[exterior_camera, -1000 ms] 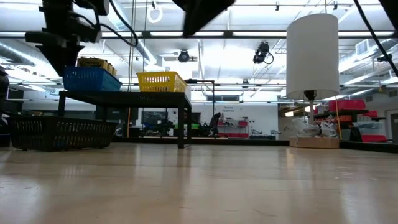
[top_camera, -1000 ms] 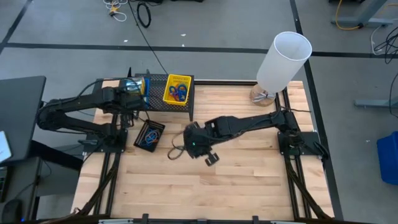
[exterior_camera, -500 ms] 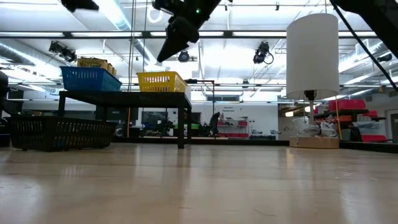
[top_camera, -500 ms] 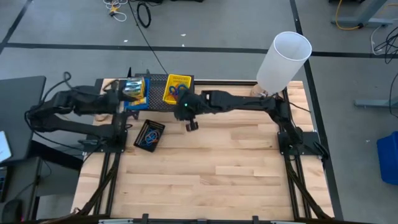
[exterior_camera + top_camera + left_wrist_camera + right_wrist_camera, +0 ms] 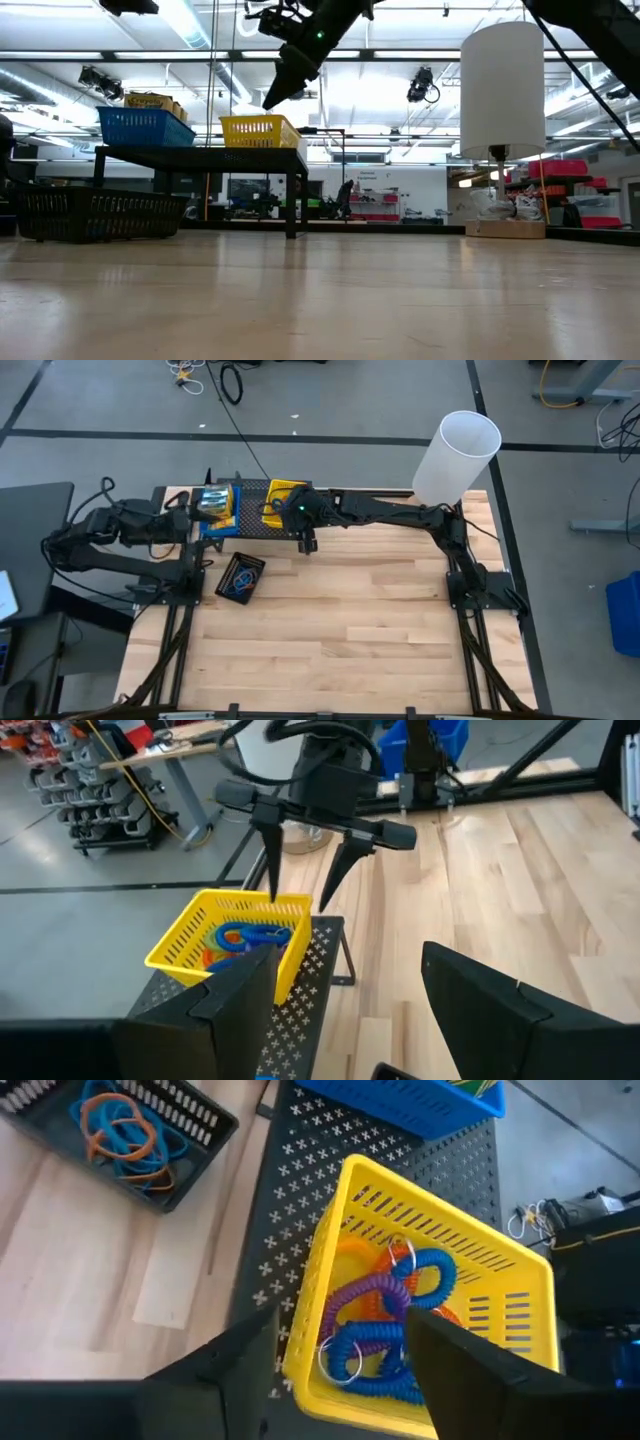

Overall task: Pick & Place Office Desk Supplies
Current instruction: Adjust the yellow bin on the shelf

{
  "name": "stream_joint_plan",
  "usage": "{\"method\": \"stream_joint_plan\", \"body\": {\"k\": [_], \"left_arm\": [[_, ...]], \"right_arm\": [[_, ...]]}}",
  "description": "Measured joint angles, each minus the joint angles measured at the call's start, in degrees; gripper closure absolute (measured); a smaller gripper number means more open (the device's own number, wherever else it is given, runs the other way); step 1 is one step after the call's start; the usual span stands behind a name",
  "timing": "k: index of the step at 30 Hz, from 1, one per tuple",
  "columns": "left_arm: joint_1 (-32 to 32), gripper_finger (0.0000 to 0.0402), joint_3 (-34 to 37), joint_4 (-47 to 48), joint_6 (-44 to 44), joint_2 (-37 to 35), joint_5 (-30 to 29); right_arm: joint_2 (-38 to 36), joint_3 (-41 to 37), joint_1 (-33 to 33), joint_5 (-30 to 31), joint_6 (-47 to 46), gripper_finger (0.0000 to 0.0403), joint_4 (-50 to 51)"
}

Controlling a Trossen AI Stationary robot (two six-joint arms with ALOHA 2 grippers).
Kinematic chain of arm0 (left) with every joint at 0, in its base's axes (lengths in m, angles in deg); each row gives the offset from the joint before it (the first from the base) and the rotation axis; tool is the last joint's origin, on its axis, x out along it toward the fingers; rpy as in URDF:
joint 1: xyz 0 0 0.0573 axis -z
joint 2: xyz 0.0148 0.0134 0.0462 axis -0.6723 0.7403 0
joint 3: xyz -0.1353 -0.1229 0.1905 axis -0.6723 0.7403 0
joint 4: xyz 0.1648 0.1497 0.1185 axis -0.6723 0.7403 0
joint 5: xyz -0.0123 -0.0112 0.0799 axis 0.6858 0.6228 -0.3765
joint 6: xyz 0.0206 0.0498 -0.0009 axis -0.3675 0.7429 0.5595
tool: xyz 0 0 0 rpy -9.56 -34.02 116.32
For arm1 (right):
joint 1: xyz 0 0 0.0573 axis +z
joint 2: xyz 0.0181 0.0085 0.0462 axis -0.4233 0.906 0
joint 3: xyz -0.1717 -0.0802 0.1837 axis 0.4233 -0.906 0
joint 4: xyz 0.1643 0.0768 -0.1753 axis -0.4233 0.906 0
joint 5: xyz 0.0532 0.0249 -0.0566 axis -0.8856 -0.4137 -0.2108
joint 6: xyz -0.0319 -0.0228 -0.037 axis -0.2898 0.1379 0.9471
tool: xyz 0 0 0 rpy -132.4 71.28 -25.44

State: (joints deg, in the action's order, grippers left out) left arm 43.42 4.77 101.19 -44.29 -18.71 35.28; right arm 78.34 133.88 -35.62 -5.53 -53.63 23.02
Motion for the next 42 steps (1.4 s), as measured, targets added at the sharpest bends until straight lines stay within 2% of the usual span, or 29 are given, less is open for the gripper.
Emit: {"method": "stream_joint_plan", "body": {"k": [4,16,21,28,42], "left_arm": [[0.0,0.0145,0.5,-0.2,-0.3,0.5,0.0],[0.0,0.0145,0.5,-0.3,-0.5,0.7,0.0],[0.0,0.0145,0.5,-0.3,-0.6,0.7,0.0],[0.0,0.0145,0.5,-0.3,-0.5,0.7,0.0],[0.0,0.0145,0.5,-0.3,-0.7,0.7,0.0]], "right_arm": [[1.8,-0.1,-0.6,-0.6,0.0,0.0178,0.8],[2.9,-0.1,-0.7,-2.1,-0.2,0.0232,1.1],[3.4,-0.1,-0.5,-2.2,0.9,0.0285,-0.5],[3.3,-0.1,0.4,-2.3,4.2,0.0388,-2.8],[3.3,-0.1,1.8,-2.2,8.3,0.0392,-4.5]]}}
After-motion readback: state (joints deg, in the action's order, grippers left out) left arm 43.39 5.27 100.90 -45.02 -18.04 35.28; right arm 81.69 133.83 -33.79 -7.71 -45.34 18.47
